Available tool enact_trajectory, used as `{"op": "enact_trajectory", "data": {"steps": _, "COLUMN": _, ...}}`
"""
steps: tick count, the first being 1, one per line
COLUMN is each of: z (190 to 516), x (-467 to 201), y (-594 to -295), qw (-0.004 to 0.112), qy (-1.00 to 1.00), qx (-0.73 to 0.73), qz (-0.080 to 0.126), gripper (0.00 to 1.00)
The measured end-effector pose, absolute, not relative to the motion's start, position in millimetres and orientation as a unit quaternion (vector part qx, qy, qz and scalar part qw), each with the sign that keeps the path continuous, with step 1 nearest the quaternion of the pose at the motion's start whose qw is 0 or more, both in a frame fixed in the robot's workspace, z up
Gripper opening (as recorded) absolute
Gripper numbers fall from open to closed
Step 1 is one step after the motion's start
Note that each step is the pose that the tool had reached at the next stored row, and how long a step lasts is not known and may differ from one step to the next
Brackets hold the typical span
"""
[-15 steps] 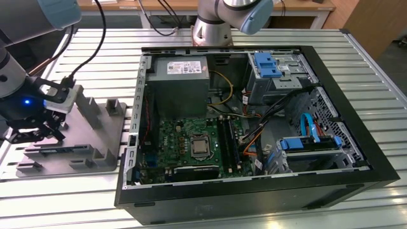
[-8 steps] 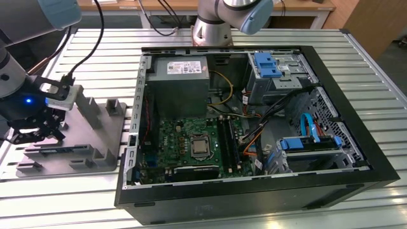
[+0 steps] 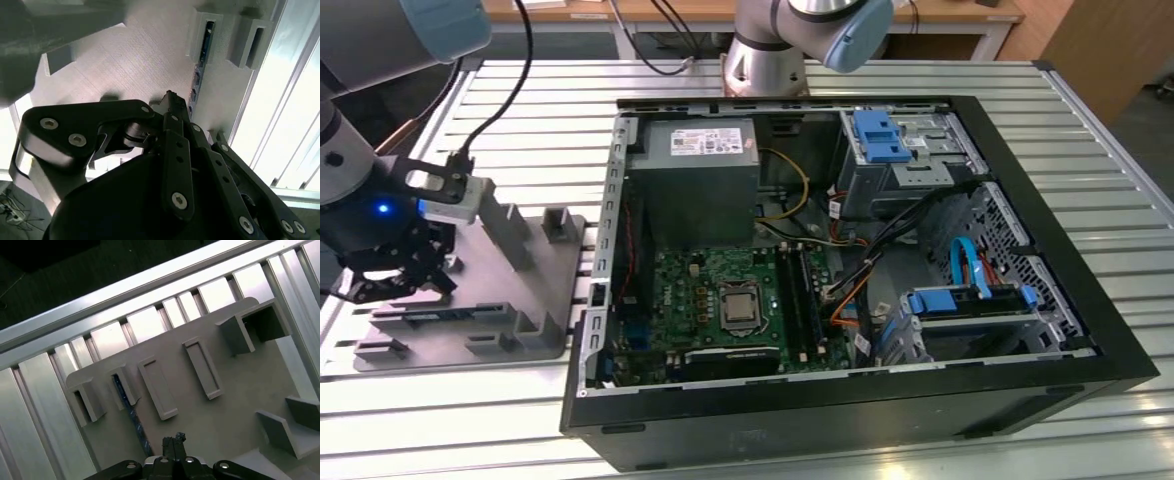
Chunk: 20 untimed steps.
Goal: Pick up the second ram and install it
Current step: 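Pick up the second ram and move it above second insertion slot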
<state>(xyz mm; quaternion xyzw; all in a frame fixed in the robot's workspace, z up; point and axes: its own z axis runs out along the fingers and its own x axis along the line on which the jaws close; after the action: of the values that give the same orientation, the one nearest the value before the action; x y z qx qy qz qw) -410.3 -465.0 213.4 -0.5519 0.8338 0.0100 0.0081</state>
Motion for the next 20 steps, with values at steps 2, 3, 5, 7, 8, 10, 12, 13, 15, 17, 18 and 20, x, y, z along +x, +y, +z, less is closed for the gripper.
{"op": "enact_trajectory", "data": {"steps": 2, "z": 213.4, "x": -410.3, "y": -465.0, "qw": 0.008, "qy": 0.827, "qx": -0.562, "qz": 0.01, "gripper": 0.1}}
{"op": "enact_trajectory", "data": {"steps": 3, "z": 213.4, "x": -410.3, "y": -465.0, "qw": 0.008, "qy": 0.824, "qx": -0.567, "qz": 0.01, "gripper": 0.1}}
{"op": "enact_trajectory", "data": {"steps": 5, "z": 213.4, "x": -410.3, "y": -465.0, "qw": 0.008, "qy": 0.817, "qx": -0.576, "qz": 0.01, "gripper": 0.1}}
{"op": "enact_trajectory", "data": {"steps": 7, "z": 213.4, "x": -410.3, "y": -465.0, "qw": 0.008, "qy": 0.811, "qx": -0.585, "qz": 0.01, "gripper": 0.1}}
{"op": "enact_trajectory", "data": {"steps": 8, "z": 213.4, "x": -410.3, "y": -465.0, "qw": 0.008, "qy": 0.808, "qx": -0.59, "qz": 0.01, "gripper": 0.1}}
{"op": "enact_trajectory", "data": {"steps": 10, "z": 213.4, "x": -410.3, "y": -465.0, "qw": 0.007, "qy": 0.801, "qx": -0.598, "qz": 0.01, "gripper": 0.1}}
{"op": "enact_trajectory", "data": {"steps": 12, "z": 213.4, "x": -410.3, "y": -465.0, "qw": 0.007, "qy": 0.794, "qx": -0.607, "qz": 0.011, "gripper": 0.1}}
{"op": "enact_trajectory", "data": {"steps": 13, "z": 213.4, "x": -410.3, "y": -465.0, "qw": 0.007, "qy": 0.791, "qx": -0.611, "qz": 0.011, "gripper": 0.1}}
{"op": "enact_trajectory", "data": {"steps": 15, "z": 213.4, "x": -410.3, "y": -465.0, "qw": 0.007, "qy": 0.785, "qx": -0.62, "qz": 0.011, "gripper": 0.1}}
{"op": "enact_trajectory", "data": {"steps": 17, "z": 213.4, "x": -410.3, "y": -465.0, "qw": 0.007, "qy": 0.778, "qx": -0.628, "qz": 0.011, "gripper": 0.1}}
{"op": "enact_trajectory", "data": {"steps": 18, "z": 213.4, "x": -410.3, "y": -465.0, "qw": 0.007, "qy": 0.774, "qx": -0.633, "qz": 0.011, "gripper": 0.1}}
{"op": "enact_trajectory", "data": {"steps": 20, "z": 213.4, "x": -410.3, "y": -465.0, "qw": 0.007, "qy": 0.767, "qx": -0.641, "qz": 0.011, "gripper": 0.1}}
